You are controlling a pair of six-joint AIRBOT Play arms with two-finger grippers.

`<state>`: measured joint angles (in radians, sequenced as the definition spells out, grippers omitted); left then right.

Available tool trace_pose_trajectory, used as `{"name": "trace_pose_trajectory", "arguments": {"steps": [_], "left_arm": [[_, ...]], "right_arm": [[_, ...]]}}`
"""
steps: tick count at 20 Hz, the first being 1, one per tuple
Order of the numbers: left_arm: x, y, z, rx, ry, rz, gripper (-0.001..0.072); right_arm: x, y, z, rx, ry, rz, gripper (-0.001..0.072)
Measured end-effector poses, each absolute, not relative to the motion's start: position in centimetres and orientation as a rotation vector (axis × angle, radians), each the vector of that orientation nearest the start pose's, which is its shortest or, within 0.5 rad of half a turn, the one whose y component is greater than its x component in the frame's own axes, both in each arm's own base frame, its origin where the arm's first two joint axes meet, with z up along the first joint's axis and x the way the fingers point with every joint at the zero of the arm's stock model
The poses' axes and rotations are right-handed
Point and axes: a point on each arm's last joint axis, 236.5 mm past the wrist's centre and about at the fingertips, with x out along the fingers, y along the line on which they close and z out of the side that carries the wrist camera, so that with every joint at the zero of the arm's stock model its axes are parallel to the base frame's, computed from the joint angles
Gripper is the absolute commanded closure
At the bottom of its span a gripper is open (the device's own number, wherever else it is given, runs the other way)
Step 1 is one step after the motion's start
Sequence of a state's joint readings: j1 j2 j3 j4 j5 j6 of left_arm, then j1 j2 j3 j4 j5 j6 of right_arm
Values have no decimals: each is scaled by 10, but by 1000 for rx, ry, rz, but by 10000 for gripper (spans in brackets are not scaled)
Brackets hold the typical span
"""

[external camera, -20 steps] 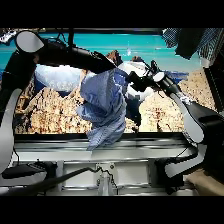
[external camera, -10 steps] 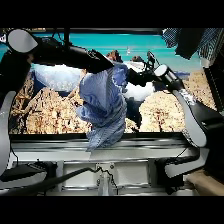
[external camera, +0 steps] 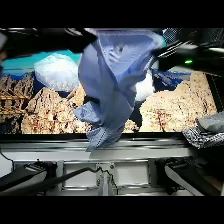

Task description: Fold the clothes and pants, and hang the long-sleeved shirts on hangers.

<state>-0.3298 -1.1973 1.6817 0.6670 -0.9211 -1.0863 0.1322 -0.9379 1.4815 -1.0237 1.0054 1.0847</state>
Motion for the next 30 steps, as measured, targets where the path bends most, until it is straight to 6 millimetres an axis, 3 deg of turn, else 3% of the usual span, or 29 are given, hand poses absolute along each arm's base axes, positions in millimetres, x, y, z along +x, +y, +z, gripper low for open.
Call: {"name": "trace_pose_trajectory", "arguments": {"steps": [3, 5, 6, 8, 10, 13, 15, 19, 20, 21, 22, 23, 25, 28, 30], "left_arm": [[333, -262, 453, -216, 26, -925, 696], [309, -249, 489, -216, -92, -899, 695], [299, -243, 500, -205, -131, -889, 695], [293, -237, 502, -155, -152, -857, 695], [308, -231, 479, -89, -86, -799, 695], [352, -213, 402, -13, 146, -657, 696], [377, -192, 339, 14, 313, -542, 696], [403, -139, 217, 8, 584, -313, 693], [403, -129, 190, -7, 639, -270, 626], [402, -120, 165, -22, 689, -231, 431], [399, -113, 144, -33, 730, -205, 367], [396, -108, 125, -46, 768, -183, 333], [390, -100, 103, -54, 815, -151, 332], [382, -77, 96, -51, 839, -90, 333], [375, -43, 101, -20, 839, -5, 335]], "right_arm": [[343, 133, 424, -102, 7, 509, 683], [331, 123, 471, -50, -157, 467, 684], [325, 122, 489, -17, -211, 466, 684], [319, 125, 507, 41, -257, 491, 682], [324, 136, 503, 70, -224, 541, 682], [346, 168, 454, 109, -18, 673, 682], [356, 196, 394, 120, 217, 783, 682], [346, 240, 263, 89, 742, 949, 684], [342, 248, 236, 70, 844, 968, 684], [340, 255, 215, 56, 921, 983, 685], [340, 264, 195, 46, 983, 992, 685], [342, 272, 180, 40, 1024, 996, 686], [353, 290, 153, 46, 1063, 991, 686], [373, 314, 126, 103, 1074, 968, 686], [384, 324, 112, 131, 1075, 957, 685]]}}
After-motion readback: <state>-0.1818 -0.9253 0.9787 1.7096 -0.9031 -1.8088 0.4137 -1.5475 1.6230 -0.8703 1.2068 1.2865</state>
